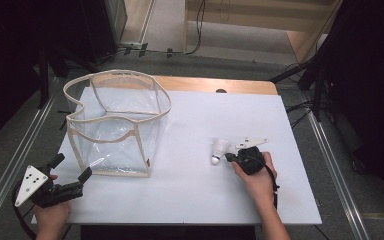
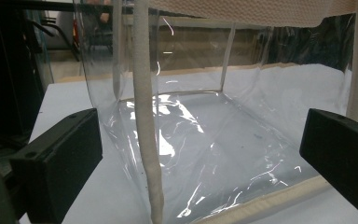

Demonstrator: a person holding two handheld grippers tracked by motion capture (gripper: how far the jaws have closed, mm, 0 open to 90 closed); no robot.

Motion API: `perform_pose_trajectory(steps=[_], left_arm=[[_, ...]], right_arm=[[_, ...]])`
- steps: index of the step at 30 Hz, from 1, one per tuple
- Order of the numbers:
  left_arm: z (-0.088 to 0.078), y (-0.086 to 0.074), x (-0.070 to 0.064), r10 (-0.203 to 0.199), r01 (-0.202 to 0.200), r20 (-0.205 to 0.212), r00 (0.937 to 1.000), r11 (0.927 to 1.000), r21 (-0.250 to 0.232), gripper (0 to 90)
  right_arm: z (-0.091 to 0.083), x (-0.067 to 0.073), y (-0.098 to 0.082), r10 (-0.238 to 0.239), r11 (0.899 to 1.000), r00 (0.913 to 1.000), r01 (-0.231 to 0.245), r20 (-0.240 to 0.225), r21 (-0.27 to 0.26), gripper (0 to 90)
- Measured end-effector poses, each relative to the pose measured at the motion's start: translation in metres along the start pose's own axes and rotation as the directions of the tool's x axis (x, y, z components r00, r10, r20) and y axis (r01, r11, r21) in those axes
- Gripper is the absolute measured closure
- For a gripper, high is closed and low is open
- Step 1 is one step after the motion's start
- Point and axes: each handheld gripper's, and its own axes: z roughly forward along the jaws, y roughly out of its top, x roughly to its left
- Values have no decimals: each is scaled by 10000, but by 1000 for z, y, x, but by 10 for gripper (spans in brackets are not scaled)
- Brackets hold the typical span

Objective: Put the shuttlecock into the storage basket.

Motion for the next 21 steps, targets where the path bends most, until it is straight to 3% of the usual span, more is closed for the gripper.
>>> perform_pose_trajectory(steps=[6, 21], left_arm=[[0, 0, 0, 13, -13, -4, 10000, 10000, 0, 0], [0, 0, 0, 53, -53, -1, 10000, 10000, -15, 0]], right_arm=[[6, 2, 10, 154, 9996, 9993, -162, -331, -238, 880], [17, 16, 23, -252, 9979, 9961, 200, -842, -621, 880]])
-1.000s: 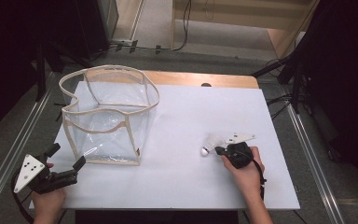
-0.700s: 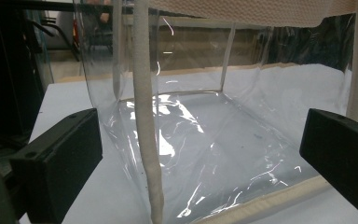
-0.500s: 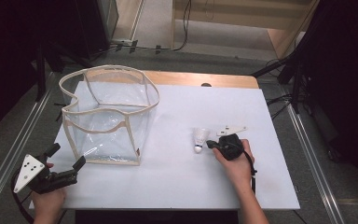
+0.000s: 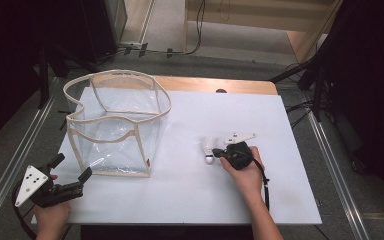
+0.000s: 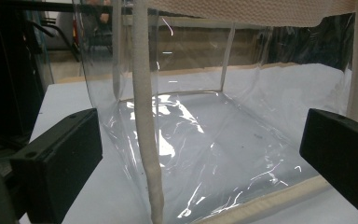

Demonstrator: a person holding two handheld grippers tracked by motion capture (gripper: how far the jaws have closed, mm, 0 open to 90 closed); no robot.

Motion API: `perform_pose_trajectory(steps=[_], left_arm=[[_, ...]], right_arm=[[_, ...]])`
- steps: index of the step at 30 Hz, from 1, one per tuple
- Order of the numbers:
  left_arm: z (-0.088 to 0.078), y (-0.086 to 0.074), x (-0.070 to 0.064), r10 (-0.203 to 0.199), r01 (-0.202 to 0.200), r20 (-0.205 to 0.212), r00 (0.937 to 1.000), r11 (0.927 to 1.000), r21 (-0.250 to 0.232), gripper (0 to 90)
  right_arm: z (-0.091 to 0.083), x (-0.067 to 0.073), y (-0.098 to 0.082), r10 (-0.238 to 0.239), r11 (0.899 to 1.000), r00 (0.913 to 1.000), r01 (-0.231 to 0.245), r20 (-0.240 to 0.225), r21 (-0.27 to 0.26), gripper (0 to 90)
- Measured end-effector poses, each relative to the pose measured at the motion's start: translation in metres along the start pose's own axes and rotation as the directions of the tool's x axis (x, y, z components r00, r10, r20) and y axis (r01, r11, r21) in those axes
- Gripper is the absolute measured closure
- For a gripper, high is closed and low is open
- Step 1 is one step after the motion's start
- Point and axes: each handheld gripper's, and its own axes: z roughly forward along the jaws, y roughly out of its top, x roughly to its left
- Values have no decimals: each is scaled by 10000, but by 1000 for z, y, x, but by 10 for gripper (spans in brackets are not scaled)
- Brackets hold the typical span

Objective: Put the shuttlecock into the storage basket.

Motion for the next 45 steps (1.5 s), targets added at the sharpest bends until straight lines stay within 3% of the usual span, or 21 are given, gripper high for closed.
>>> perform_pose_trajectory(steps=[4, 14, 20, 28, 34, 40, 41, 42, 44, 45], left_arm=[[1, 0, 0, 28, -28, 2, 10000, 10000, 17, 0], [1, 0, 1, 26, -26, 35, 10000, 10000, 5, 0], [1, 0, 0, 56, -56, 24, 10000, 10000, 27, 0], [1, 0, 1, 32, -32, 81, 10000, 10000, -7, 0], [1, 0, 0, 110, -110, 81, 9999, 9999, 42, 0], [0, 0, 1, 24, -24, 119, 9999, 10000, -23, 0], [0, 0, 1, 1, 0, 112, 9999, 10000, -28, 0], [1, 0, 1, 26, -26, 128, 9999, 10000, -12, 0], [1, 0, 1, 54, -54, 135, 9999, 10000, -9, 0], [1, 0, 1, 54, -54, 135, 9999, 10000, -9, 0]], right_arm=[[4, 3, 2, -218, 9997, 9998, 218, 38, -72, 880], [7, -9, 4, 192, 9995, 9989, -182, 435, -241, 880], [13, -4, 10, 111, 9994, 9998, -107, 140, -321, 879], [23, 6, 12, -397, 9989, 9990, 391, -224, -256, 879], [20, 11, 14, -516, 9981, 9980, 503, -359, -352, 876], [-1, 18, 18, -728, 9956, 9968, 707, -327, -618, 714], [-6, 20, 19, -795, 9942, 9965, 774, -246, -751, 668], [-14, 22, 20, -842, 9922, 9952, 790, -505, -967, 546], [-19, 27, 20, -1108, 9900, 9924, 1055, -531, -935, 400], [-19, 27, 20, -1108, 9900, 9924, 1055, -531, -935, 400]])
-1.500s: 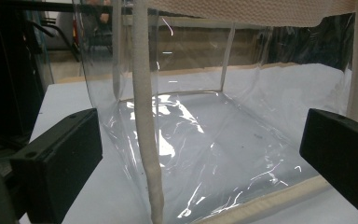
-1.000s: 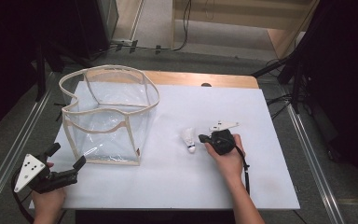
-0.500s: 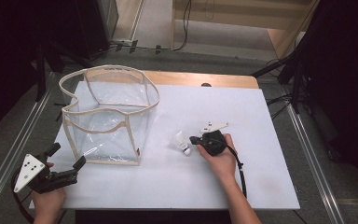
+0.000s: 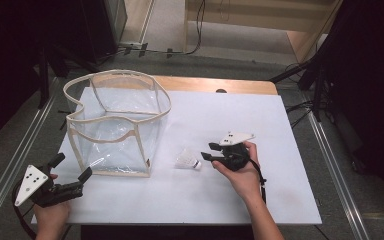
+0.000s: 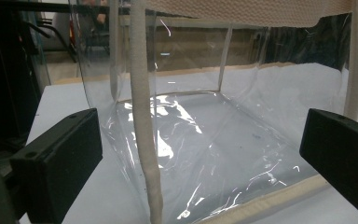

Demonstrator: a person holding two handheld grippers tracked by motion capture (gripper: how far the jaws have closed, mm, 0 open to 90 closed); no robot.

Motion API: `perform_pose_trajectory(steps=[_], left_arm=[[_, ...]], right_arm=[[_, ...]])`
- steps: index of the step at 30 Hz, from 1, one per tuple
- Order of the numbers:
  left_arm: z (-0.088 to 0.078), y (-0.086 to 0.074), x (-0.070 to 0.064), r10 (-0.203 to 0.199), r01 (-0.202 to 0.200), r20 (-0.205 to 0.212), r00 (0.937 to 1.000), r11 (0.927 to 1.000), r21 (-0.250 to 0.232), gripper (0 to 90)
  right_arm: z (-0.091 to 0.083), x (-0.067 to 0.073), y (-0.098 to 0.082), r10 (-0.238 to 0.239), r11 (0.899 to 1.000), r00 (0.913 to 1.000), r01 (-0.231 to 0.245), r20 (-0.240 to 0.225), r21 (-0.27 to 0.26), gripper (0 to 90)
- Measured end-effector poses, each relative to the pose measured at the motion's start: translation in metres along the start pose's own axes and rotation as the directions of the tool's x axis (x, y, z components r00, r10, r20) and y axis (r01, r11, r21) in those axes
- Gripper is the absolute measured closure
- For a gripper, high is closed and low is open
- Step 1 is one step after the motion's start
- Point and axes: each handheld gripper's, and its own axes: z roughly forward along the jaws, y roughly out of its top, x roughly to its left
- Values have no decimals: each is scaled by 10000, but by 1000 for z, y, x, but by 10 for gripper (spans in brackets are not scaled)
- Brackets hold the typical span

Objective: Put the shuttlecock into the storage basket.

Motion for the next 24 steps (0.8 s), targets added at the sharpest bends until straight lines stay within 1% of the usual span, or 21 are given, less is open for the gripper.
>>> perform_pose_trajectory(steps=[1, 2, 3, 4, 5, 6, 7, 8, 9, 11, 12, 14, 15, 17, 18, 19, 20, 21, 22, 23, 24], left_arm=[[0, 0, 0, 0, 0, 0, 10000, 10000, 3, 0], [0, 0, 0, 1, -1, -6, 10000, 10000, 6, 0], [0, 0, 0, -4, 4, -1, 10000, 10000, 0, 0], [0, 0, 0, 12, -12, -4, 10000, 10000, 7, 0], [0, 0, 0, 32, -32, -8, 10000, 10000, 29, 0], [0, 0, 0, 32, -32, -8, 10000, 10000, 29, 0], [0, 0, -1, 66, -66, -17, 10000, 10000, 45, 0], [0, 0, -1, 66, -66, -17, 10000, 10000, 45, 0], [0, 0, -1, 93, -93, -41, 9999, 9999, 73, 0], [0, 0, -1, 100, -100, -33, 9999, 9999, 64, 0], [1, 0, -1, 116, -116, -26, 9999, 9999, 67, 0], [1, 0, -1, 148, -148, -25, 9999, 9999, 81, 0], [1, 0, -1, 151, -151, -20, 9999, 9998, 87, 0], [1, 0, -2, 186, -186, -19, 9998, 9997, 128, 0], [1, 0, -2, 186, -186, -19, 9998, 9997, 128, 0], [1, 0, -2, 204, -204, -22, 9998, 9997, 130, 0], [1, 0, -2, 209, -208, -30, 9998, 9997, 130, 0], [2, 0, -2, 202, -202, -50, 9998, 9997, 140, 0], [2, 1, -2, 208, -207, -61, 9998, 9997, 158, 0], [2, 0, -2, 200, -199, -46, 9998, 9997, 145, 0], [2, 0, -2, 189, -188, -33, 9998, 9997, 147, 0]], right_arm=[[-2, 5, 1, -285, 9995, 9996, 285, -39, 144, 229], [-2, 5, 1, -285, 9995, 9996, 285, -39, 144, 229], [-1, 9, 1, -468, 9980, 9987, 476, -181, 416, 0], [-1, 9, 1, -468, 9980, 9987, 476, -181, 416, 0], [0, 13, 2, -342, 9971, 9993, 353, -176, 671, 0], [2, 15, 2, -537, 9949, 9985, 539, -39, 850, 0], [4, 17, 2, -674, 9916, 9977, 673, -28, 1102, 0], [4, 17, 2, -674, 9916, 9977, 673, -28, 1102, 0], [7, 19, 1, -914, 9866, 9958, 896, 71, 1362, 0], [8, 18, 0, -964, 9851, 9953, 953, 11, 1431, 0], [10, 18, -1, -962, 9847, 9952, 975, -160, 1444, 0], [11, 17, -3, -966, 9843, 9949, 1000, -303, 1454, 0], [12, 15, -3, -1043, 9834, 9937, 1090, -399, 1449, 0], [14, 15, -4, -979, 9832, 9927, 1073, -697, 1474, 0], [14, 15, -4, -979, 9832, 9927, 1073, -697, 1474, 0], [18, 15, -6, -1109, 9808, 9909, 1216, -766, 1527, 46], [18, 15, -6, -1109, 9808, 9909, 1216, -766, 1527, 46], [22, 16, -6, -1245, 9772, 9886, 1370, -849, 1625, 48], [22, 16, -6, -1245, 9772, 9886, 1370, -849, 1625, 48], [24, 18, -6, -1406, 9736, 9835, 1582, -1140, 1644, 51], [26, 18, -6, -1465, 9722, 9825, 1645, -1152, 1666, 73]])
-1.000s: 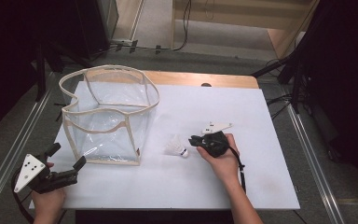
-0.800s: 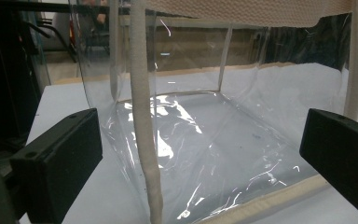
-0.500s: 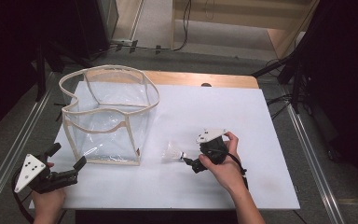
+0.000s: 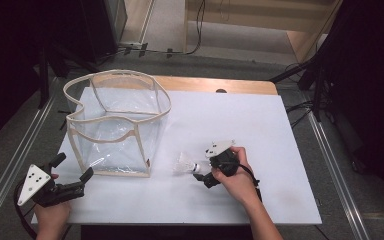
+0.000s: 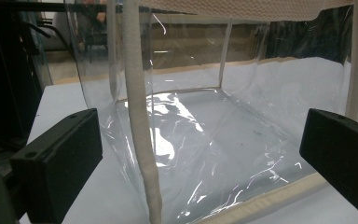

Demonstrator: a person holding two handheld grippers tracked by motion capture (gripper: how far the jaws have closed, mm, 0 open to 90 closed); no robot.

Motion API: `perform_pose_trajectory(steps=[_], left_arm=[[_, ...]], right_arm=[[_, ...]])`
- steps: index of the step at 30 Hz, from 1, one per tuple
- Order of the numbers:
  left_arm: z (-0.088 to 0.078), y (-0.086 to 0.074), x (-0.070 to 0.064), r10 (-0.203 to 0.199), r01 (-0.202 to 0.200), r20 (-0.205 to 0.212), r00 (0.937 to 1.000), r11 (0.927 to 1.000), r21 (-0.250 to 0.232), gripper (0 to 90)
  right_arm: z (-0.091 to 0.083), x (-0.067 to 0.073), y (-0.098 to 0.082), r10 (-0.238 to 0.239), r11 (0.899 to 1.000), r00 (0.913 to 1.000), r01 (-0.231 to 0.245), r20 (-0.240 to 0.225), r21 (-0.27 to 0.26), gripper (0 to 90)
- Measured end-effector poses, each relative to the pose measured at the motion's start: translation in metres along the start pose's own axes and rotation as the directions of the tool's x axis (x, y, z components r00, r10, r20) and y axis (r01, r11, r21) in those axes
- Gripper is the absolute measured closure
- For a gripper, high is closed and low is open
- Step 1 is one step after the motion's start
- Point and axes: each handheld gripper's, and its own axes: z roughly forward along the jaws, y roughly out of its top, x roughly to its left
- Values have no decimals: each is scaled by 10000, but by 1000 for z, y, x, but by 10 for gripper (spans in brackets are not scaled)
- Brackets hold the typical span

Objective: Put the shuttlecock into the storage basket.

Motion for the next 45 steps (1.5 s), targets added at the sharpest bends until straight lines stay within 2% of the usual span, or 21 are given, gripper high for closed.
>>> perform_pose_trajectory(steps=[1, 2, 3, 4, 6, 7, 12, 18, 21, 22, 23, 24, 25, 27, 33, 36, 37, 45], left_arm=[[0, 0, 0, 0, 0, 0, 10000, 10000, 0, 0], [0, 0, 1, -38, 38, 2, 10000, 10000, 5, 0], [0, 0, 1, -38, 38, 2, 10000, 10000, 5, 0], [0, 0, 1, -65, 65, 20, 10000, 10000, -15, 0], [-1, 0, 1, -63, 63, 28, 10000, 10000, -23, 0], [-1, 0, 1, -79, 79, 35, 10000, 10000, -31, 0], [0, 0, 1, -82, 82, 51, 10000, 10000, -8, 0], [0, 0, 1, -92, 92, 62, 9999, 10000, 10, 0], [0, 0, 1, -67, 67, 73, 10000, 10000, 29, 0], [0, 0, 1, -49, 49, 69, 10000, 10000, 46, 0], [0, 0, 1, -49, 49, 69, 10000, 10000, 46, 0], [0, 0, 1, -51, 50, 81, 10000, 10000, 44, 0], [0, 0, 1, -51, 51, 80, 10000, 10000, 47, 0], [0, 0, 0, -48, 48, 79, 10000, 10000, 54, 0], [-1, 0, 0, -58, 58, 29, 10000, 10000, 9, 0], [-2, -1, 1, -185, 185, 21, 9998, 9998, -93, 0], [-3, -1, 1, -263, 263, 18, 9997, 9996, -129, 0], [-3, -1, 0, -122, 122, -23, 9999, 9999, -103, 0]], right_arm=[[0, 0, 0, 0, 10000, 10000, 0, 0, 0, 73], [2, -2, 0, 93, 9999, 9999, -93, -120, 49, 167], [2, -2, 0, 93, 9999, 9999, -93, -120, 49, 167], [4, -4, -2, 167, 9998, 9994, -165, -304, 64, 220], [5, -4, -2, 148, 9998, 9994, -144, -307, 151, 244], [6, -5, -2, 102, 9997, 9993, -94, -355, 228, 301], [9, -3, 1, -73, 9991, 9986, 95, -527, 416, 364], [17, -1, 3, -119, 9976, 9987, 153, -504, 671, 410], [23, 0, 4, -329, 9954, 9982, 372, -493, 878, 433], [23, 0, 4, -311, 9958, 9988, 342, -379, 851, 469], [23, 0, 4, -311, 9958, 9988, 342, -379, 851, 469], [23, -1, 4, -287, 9960, 9991, 312, -308, 833, 519], [23, -1, 4, -287, 9960, 9991, 312, -308, 833, 519], [22, -2, 4, -205, 9968, 9993, 228, -307, 770, 613], [20, 1, 5, -109, 9979, 9994, 130, -334, 639, 618], [16, 3, 7, -42, 9992, 9997, 53, -259, 402, 618], [11, 3, 9, 104, 9999, 9995, -100, -309, 140, 619], [-1, 2, 15, 523, 9979, 9983, -532, -238, -360, 618]])
